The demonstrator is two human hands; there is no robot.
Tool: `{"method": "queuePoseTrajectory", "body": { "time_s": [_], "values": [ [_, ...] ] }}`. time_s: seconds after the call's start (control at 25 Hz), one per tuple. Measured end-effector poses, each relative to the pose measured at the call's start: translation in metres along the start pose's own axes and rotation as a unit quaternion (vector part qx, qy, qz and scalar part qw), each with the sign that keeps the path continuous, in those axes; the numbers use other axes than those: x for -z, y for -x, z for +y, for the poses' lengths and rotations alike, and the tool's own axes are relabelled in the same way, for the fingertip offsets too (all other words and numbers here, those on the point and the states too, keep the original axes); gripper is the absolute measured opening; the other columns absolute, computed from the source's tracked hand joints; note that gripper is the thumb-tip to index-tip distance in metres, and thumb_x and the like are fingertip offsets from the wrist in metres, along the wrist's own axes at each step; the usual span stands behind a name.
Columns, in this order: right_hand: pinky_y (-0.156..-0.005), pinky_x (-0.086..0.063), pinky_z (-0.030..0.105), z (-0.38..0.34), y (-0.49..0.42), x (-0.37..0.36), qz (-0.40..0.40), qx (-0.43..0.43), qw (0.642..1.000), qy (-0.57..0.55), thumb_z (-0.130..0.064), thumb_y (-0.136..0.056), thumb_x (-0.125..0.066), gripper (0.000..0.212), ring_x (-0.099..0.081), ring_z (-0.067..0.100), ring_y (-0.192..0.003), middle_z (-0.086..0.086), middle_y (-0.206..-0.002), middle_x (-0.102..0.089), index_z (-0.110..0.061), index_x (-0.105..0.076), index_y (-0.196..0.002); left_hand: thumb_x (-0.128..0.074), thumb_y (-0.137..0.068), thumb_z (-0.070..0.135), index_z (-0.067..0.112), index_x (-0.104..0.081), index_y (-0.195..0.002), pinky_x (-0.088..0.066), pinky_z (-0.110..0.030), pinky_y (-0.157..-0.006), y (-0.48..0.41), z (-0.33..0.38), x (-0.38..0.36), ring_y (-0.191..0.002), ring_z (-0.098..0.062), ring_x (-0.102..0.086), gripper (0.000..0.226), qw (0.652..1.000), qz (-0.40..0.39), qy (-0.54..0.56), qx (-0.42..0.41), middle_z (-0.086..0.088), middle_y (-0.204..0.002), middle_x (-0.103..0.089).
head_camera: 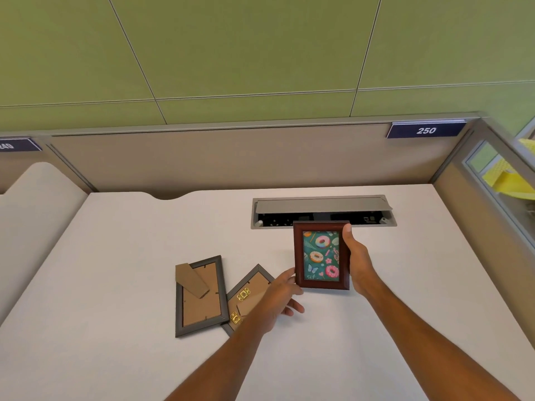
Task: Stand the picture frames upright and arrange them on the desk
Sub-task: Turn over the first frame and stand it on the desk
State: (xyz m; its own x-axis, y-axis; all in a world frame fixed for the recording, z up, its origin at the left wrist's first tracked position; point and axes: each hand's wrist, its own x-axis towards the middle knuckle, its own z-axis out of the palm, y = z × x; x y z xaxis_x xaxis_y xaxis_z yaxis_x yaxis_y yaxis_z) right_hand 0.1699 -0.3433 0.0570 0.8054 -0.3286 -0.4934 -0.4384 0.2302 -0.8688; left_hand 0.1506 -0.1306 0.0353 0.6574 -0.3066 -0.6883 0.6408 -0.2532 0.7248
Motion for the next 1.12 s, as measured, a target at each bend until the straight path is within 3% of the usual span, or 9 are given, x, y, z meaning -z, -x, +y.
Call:
{"method": "queuePoseTrajectory", "body": {
  "time_s": [0.24,0.48,0.64,0.8,1.12],
  "values": [
    [-0.066,-0.067,0.032,0.009,-0.003,0.005,-0.009,-0.003,1.0,-0.003,-0.062,-0.108,-0.035,0.056,-0.085,0.023,-0.088,-0.002,-0.101,-0.086,-0.023,-0.074,-0.115,-0.06,-0.102,0.01,0.031,-0.039,-0.165,-0.051,-0.021,-0.052,-0.001,-0.003,-0.003,-0.068,-0.015,-0.074,0.069,1.0,0.007,-0.01,-0.009,0.002,-0.164,-0.053],
    [-0.083,-0.068,0.044,0.026,0.002,0.009,-0.027,0.001,1.0,-0.007,-0.07,-0.098,-0.039,0.067,-0.084,0.03,-0.098,0.006,-0.111,-0.085,-0.018,-0.074,-0.122,-0.061,-0.102,0.013,0.034,-0.043,-0.162,-0.052,-0.021,-0.053,0.001,-0.015,-0.003,-0.069,-0.016,-0.075,0.066,1.0,0.012,-0.019,-0.021,0.005,-0.163,-0.055],
    [-0.091,-0.066,0.049,0.035,0.005,0.011,-0.025,0.003,0.999,-0.02,-0.073,-0.095,-0.04,0.071,-0.083,0.032,-0.103,0.008,-0.115,-0.084,-0.018,-0.074,-0.125,-0.062,-0.103,0.015,0.037,-0.037,-0.166,-0.054,-0.022,-0.058,0.003,-0.023,-0.003,-0.075,-0.018,-0.077,0.071,0.998,0.007,-0.046,-0.033,0.006,-0.17,-0.046],
    [-0.087,-0.066,0.043,0.038,0.008,0.014,-0.021,0.01,0.999,-0.028,-0.074,-0.093,-0.039,0.069,-0.083,0.028,-0.103,0.003,-0.115,-0.085,-0.023,-0.074,-0.122,-0.063,-0.104,0.016,0.04,-0.035,-0.166,-0.055,-0.026,-0.063,0.004,-0.026,-0.006,-0.081,-0.021,-0.078,0.072,0.997,0.006,-0.065,-0.039,0.003,-0.174,-0.039],
    [-0.104,-0.061,0.053,0.044,0.004,0.025,-0.016,0.015,0.999,-0.034,-0.074,-0.094,-0.044,0.06,-0.077,0.03,-0.116,-0.001,-0.12,-0.083,-0.031,-0.074,-0.125,-0.068,-0.102,0.023,0.036,-0.023,-0.171,-0.058,-0.024,-0.063,0.002,-0.029,-0.005,-0.087,-0.022,-0.083,0.084,0.997,0.019,-0.056,-0.039,-0.008,-0.179,-0.027]
  ]
}}
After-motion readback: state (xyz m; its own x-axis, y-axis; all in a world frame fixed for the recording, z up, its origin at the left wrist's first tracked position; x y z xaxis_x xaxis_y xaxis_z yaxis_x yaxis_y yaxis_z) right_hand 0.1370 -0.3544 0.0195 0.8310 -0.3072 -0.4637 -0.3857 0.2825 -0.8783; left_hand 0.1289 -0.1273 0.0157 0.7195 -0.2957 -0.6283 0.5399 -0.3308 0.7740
